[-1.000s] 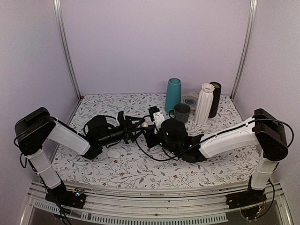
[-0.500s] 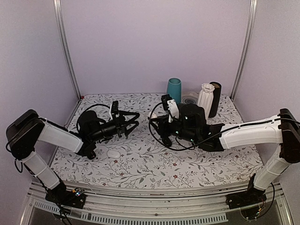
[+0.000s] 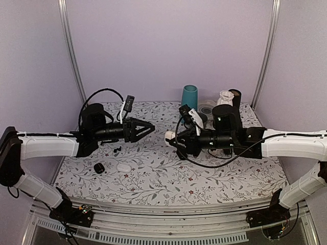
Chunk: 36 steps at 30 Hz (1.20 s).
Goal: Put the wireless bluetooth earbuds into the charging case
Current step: Pass from the right arm to the left
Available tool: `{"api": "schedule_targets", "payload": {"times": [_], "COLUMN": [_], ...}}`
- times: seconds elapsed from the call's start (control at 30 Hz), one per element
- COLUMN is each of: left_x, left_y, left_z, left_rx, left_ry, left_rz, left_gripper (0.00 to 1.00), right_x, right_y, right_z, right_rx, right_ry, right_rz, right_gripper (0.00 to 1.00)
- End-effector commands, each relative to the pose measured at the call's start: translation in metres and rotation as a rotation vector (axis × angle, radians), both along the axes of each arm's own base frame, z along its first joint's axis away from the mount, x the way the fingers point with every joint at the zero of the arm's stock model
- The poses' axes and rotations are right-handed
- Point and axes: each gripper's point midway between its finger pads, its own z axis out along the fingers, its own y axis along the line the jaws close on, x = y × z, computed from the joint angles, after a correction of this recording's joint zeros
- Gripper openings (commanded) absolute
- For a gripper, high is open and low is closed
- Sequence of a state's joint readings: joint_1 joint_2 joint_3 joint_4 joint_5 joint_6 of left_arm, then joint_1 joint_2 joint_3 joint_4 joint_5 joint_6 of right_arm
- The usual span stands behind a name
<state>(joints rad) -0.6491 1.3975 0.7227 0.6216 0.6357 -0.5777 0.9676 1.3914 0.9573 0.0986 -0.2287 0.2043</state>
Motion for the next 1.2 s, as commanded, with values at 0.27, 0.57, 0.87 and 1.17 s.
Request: {"api": "schedule_targets", "payload": {"times": [0.27, 0.57, 0.87, 1.17], "left_x": [-0.088, -0.105, -0.124, -0.130], "left_y": [-0.037, -0.054, -0.059, -0.064], "left_z": [0.003, -0.001, 0.013, 0.018], "left_rx": [0.160, 0.177, 0.150, 0.157], "left_ry": [-0.357, -0.340, -0.357, -0.370], "left_rz": [-0.389, -0.488, -0.552, -0.562], "left_gripper": [0.69, 0.59, 0.50, 0.39], "right_x": [-0.044, -0.066, -0.078, -0.074], "right_y": [-0.007, -0.001, 0.003, 0.005], "right_z": [0.036, 0.041, 0.035, 0.027], "right_rx": [-0.061, -0.080, -0.144, -0.184], "right_ry": [-0.050, -0.045, -0.014, -0.012], "right_rz": [0.247, 0.389, 0.463, 0.455], "right_gripper": [0.05, 0.05, 0.05, 0.05]}}
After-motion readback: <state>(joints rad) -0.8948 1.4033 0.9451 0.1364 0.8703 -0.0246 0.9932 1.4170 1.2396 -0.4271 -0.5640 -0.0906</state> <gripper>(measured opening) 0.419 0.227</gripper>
